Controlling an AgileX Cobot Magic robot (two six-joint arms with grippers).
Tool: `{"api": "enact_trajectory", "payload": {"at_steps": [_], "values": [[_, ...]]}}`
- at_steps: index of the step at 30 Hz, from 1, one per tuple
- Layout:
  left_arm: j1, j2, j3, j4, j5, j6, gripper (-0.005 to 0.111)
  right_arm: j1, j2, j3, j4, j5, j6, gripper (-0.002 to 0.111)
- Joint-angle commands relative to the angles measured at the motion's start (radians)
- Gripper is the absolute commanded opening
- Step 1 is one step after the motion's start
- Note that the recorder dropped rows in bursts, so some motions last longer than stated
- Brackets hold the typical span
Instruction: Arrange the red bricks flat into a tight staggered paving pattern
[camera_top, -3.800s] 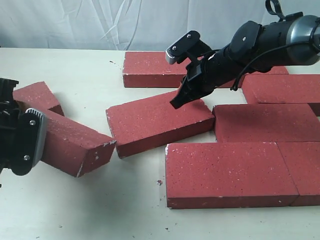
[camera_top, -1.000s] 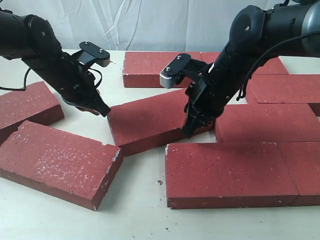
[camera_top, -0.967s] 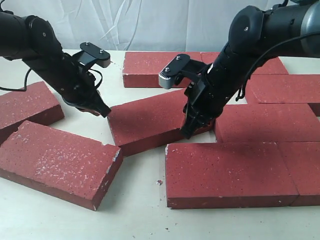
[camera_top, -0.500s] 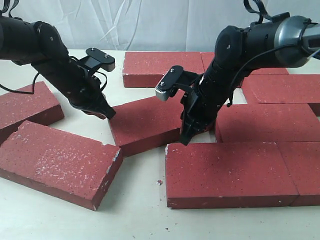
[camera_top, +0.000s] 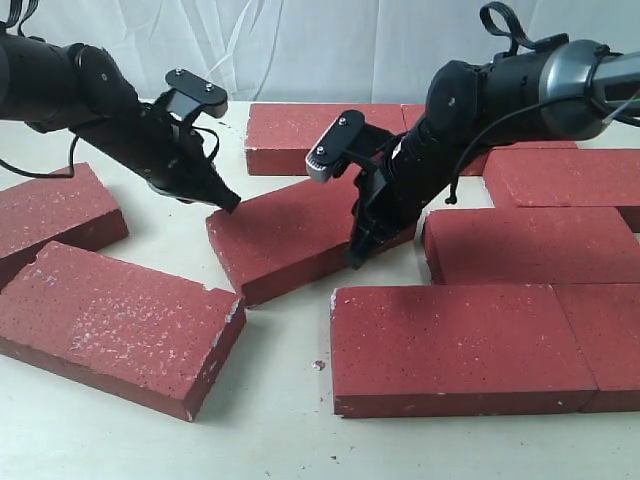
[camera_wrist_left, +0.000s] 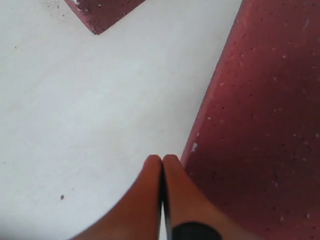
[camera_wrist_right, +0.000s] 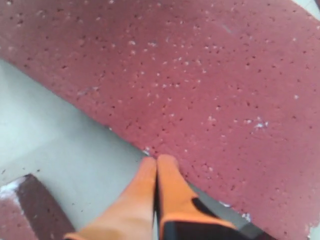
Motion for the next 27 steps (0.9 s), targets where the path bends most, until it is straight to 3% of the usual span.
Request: {"api": "enact_trajectory", "payload": {"at_steps": [1, 10, 15, 27], "values": [[-0.002, -0.010, -0.003, 0.055, 0.005, -0.003, 0.000, 0.000, -0.020, -0.025, 0.007, 0.006, 0.053, -0.001], [0.047, -0.103, 0.004, 0.077, 0.302, -0.039, 0.000, 0.000, -0.075, -0.041, 0.026, 0.212, 0.066, -0.001], [0.040, -0.023, 0.017, 0.073, 0.332, 0.010, 0.000, 0.000, 0.005, -0.041, 0.026, 0.228, 0.010, -0.001], [0.036, 0.112, -0.060, -0.002, 0.222, 0.023, 0.000, 0.000, 0.085, -0.075, 0.026, 0.157, 0.004, -0.001]]}}
